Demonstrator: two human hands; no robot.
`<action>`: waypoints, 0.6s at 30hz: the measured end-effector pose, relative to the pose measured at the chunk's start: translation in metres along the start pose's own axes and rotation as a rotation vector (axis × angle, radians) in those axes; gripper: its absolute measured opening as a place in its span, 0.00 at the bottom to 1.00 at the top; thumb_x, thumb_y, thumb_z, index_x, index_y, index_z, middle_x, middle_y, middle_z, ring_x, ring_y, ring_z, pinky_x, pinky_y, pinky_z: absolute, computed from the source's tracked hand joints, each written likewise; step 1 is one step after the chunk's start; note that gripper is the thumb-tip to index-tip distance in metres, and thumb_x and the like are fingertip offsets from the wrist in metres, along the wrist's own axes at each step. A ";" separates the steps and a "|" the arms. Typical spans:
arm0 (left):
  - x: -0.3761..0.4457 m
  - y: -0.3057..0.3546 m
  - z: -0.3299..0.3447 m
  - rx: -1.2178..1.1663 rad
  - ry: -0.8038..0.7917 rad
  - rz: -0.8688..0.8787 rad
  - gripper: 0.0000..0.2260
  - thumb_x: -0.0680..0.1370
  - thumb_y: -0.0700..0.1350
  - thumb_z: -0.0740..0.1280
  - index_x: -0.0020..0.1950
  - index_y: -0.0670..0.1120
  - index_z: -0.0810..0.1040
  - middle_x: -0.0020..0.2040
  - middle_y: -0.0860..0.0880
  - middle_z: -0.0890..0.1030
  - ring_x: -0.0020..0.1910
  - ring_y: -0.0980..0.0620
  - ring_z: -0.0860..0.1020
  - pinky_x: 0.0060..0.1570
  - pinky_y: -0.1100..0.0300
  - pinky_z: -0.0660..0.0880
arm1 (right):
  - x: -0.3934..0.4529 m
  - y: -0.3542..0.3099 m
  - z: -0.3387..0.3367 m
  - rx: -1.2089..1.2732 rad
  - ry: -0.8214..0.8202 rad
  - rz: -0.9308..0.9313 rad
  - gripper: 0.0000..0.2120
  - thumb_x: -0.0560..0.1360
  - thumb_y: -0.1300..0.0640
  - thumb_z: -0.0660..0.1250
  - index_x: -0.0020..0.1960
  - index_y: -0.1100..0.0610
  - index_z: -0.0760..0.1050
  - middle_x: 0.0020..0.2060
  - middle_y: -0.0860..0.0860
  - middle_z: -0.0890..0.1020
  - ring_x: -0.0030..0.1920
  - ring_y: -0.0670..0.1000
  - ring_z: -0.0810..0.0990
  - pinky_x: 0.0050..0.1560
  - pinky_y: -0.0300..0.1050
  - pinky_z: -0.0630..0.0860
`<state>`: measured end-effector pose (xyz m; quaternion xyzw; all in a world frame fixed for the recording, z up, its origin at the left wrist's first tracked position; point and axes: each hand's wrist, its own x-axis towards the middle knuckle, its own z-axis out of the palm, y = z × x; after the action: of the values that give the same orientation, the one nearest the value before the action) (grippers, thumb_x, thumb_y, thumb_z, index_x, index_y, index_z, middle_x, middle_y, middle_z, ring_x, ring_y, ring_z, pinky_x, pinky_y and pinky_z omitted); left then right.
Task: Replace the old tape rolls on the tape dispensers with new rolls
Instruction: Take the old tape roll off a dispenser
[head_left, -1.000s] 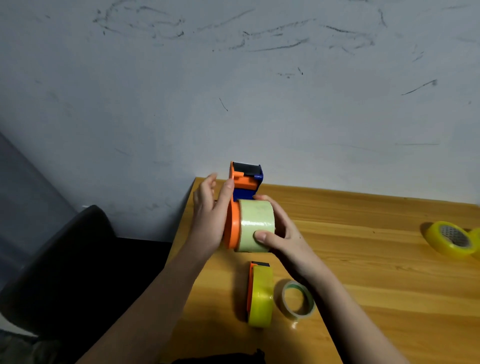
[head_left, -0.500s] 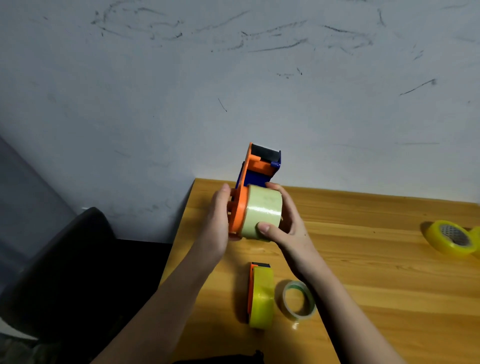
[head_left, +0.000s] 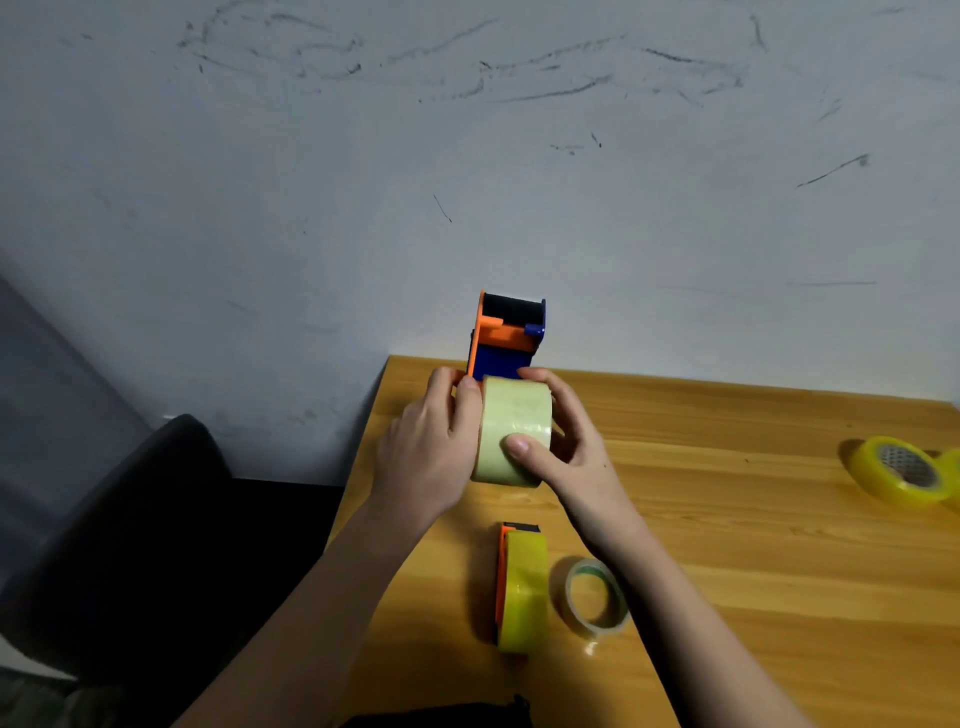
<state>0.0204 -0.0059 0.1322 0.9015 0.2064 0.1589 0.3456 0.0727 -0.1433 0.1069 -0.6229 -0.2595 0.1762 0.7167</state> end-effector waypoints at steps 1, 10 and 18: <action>0.001 0.000 0.000 -0.012 -0.005 0.006 0.11 0.82 0.53 0.47 0.47 0.50 0.64 0.37 0.53 0.69 0.35 0.55 0.69 0.33 0.59 0.61 | 0.000 -0.001 0.000 -0.009 -0.001 -0.011 0.30 0.67 0.50 0.73 0.67 0.48 0.70 0.53 0.49 0.79 0.51 0.46 0.79 0.46 0.41 0.76; 0.003 0.003 0.002 -0.199 -0.100 -0.065 0.12 0.82 0.54 0.47 0.50 0.51 0.67 0.46 0.50 0.73 0.46 0.51 0.72 0.38 0.58 0.66 | -0.006 -0.001 -0.003 -0.115 0.035 -0.080 0.32 0.65 0.48 0.73 0.67 0.49 0.69 0.56 0.43 0.78 0.54 0.49 0.78 0.47 0.45 0.78; -0.004 -0.004 0.008 -0.311 -0.006 -0.063 0.13 0.82 0.52 0.50 0.38 0.55 0.66 0.38 0.54 0.72 0.43 0.51 0.72 0.37 0.61 0.65 | -0.001 -0.002 -0.008 -0.082 0.026 0.004 0.28 0.63 0.47 0.74 0.62 0.43 0.74 0.56 0.46 0.79 0.53 0.47 0.80 0.49 0.48 0.79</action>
<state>0.0196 -0.0095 0.1231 0.8306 0.2066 0.1753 0.4865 0.0768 -0.1506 0.1084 -0.6544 -0.2559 0.1589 0.6936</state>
